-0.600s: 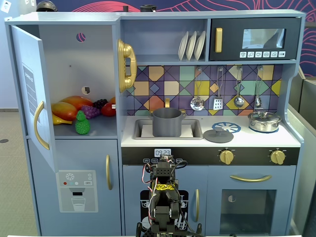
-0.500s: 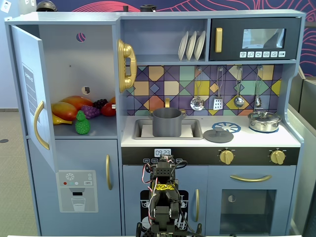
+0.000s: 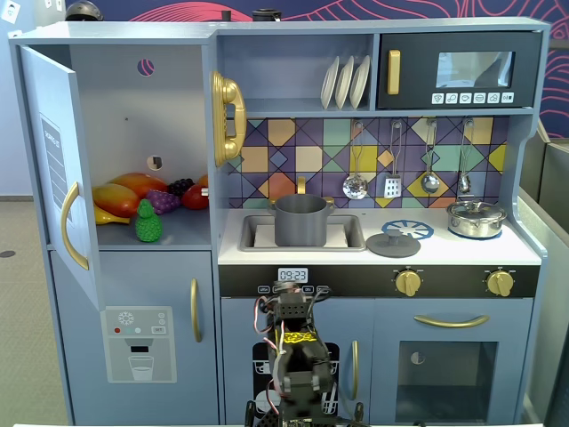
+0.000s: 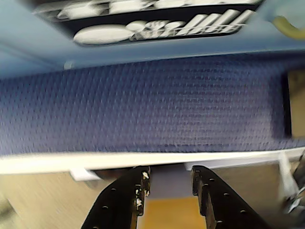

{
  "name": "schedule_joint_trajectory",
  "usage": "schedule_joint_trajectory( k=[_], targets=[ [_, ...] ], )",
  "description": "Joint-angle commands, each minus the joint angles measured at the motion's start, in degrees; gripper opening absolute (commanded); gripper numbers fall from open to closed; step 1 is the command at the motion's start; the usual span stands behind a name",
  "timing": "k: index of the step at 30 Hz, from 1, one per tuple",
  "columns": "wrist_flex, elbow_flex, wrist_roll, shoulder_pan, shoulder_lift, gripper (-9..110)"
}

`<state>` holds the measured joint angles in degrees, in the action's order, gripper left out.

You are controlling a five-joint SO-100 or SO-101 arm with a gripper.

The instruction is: Pick up the green pineapple from the left cabinet and place it in the gray recipient

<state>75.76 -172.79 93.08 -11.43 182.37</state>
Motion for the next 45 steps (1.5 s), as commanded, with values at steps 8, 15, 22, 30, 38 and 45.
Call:
schedule_joint_trajectory(
  k=[8, 15, 22, 30, 38, 45],
  targets=[
    [-68.12, 11.43, 1.93, -32.52, -11.78, 17],
    [-71.02, 30.32, 1.85, -31.9, -27.25, 24],
    [-77.08, 41.31, 4.66, -30.76, -41.57, 29],
    [-84.81, 49.48, 3.69, -31.2, -55.72, 37],
    [-88.68, 59.24, -0.09, -32.87, -67.32, 42],
    [-89.56, 70.14, 0.26, -34.89, -78.66, 40]
  ],
)
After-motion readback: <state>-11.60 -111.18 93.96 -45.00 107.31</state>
